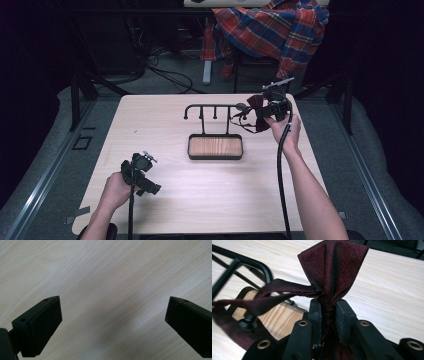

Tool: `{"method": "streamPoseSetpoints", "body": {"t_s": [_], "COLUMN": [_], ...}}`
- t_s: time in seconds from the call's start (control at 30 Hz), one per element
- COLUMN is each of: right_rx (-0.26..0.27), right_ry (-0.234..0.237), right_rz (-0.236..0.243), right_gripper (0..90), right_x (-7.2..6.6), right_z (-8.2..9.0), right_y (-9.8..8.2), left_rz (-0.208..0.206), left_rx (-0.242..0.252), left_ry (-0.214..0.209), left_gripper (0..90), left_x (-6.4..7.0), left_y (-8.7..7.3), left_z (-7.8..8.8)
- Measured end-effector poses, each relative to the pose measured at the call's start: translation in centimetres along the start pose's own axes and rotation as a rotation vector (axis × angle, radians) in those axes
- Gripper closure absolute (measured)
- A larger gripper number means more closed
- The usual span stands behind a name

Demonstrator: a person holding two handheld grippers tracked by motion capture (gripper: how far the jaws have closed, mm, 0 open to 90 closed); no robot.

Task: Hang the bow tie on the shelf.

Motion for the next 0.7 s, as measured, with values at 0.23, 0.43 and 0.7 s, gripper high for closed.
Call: {"method": "streamPoseSetpoints", "body": {"t_s": [0.23, 0.43, 0.7], "right_rx": [-0.014, -0.024, 0.056], "right_ry": [0.014, 0.034, 0.038], "right_rz": [-0.035, -0.066, -0.122], "right_gripper": [75.4, 75.1, 75.2], "right_x": [0.7, 0.9, 0.7], "right_z": [-1.0, -2.0, -2.2], "right_y": [-0.7, -1.3, -1.0], "left_rz": [-0.005, -0.005, -0.004], "left_rx": [0.006, 0.003, 0.002], "left_ry": [0.002, 0.001, 0.001], "left_gripper": [0.9, 0.9, 0.9], "left_x": [0.1, 0.0, 0.0], "left_y": [0.1, 0.0, 0.0], "left_z": [0.1, 0.0, 0.0]}}
Point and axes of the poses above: each handheld gripper's, and its own axes: z roughly backward along the jaws, y roughly out of its top, x roughly to its right, the point moved 2 cm from there along -z, roughly forward along the jaws, and after that the axes turned 7 degrees about -z, right-handed, at the moved point
